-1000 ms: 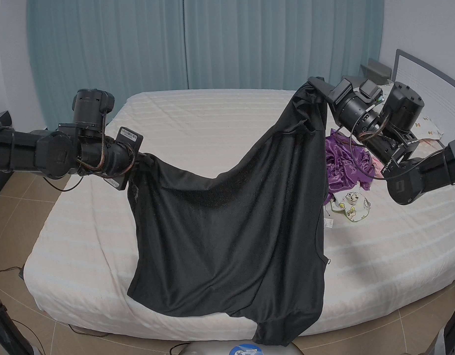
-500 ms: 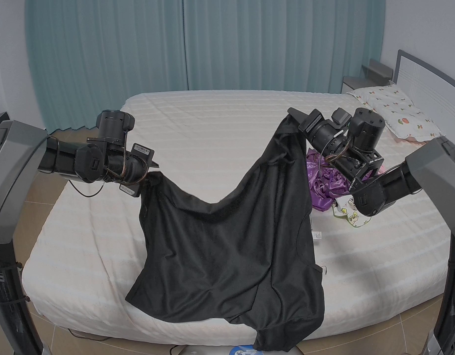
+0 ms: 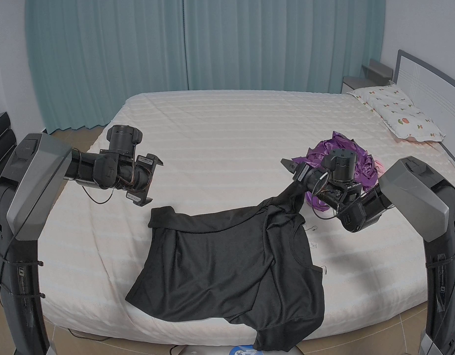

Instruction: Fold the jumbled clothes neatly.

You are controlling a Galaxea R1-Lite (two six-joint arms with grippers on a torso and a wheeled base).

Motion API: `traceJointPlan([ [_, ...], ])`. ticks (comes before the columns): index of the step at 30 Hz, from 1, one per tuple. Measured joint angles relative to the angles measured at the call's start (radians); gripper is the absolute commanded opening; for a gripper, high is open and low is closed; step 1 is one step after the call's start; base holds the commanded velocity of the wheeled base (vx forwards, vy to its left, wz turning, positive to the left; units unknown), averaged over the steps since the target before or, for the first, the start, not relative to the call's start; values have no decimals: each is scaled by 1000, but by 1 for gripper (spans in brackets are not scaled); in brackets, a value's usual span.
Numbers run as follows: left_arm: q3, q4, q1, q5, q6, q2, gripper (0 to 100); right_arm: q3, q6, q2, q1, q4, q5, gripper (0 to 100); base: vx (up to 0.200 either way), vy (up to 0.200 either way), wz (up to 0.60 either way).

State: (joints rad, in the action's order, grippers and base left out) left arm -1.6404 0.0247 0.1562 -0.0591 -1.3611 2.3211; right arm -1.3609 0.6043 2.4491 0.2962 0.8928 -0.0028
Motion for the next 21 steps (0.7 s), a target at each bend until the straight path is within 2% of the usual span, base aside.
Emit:
traceJointPlan([
  [4, 30, -3, -17, -4, 6, -7, 100, 20, -19, 19, -15, -7, -15, 100, 0, 0, 0],
  [8, 121, -1, -29, -28, 42, -40, 100, 51, -38, 22, -35, -54, -23, 100, 0, 0, 0],
  [15, 334, 13, -38, -150, 103, -140, 100, 77, -41, 5, -74, -30, -26, 100, 0, 0, 0],
  [18, 430, 50, -40, -183, 114, -189, 100, 83, 18, -10, -90, 34, -24, 100, 0, 0, 0],
  [21, 538, 114, -42, -197, 130, -231, 100, 87, 123, -29, -102, 119, -16, 100, 0, 0, 0],
])
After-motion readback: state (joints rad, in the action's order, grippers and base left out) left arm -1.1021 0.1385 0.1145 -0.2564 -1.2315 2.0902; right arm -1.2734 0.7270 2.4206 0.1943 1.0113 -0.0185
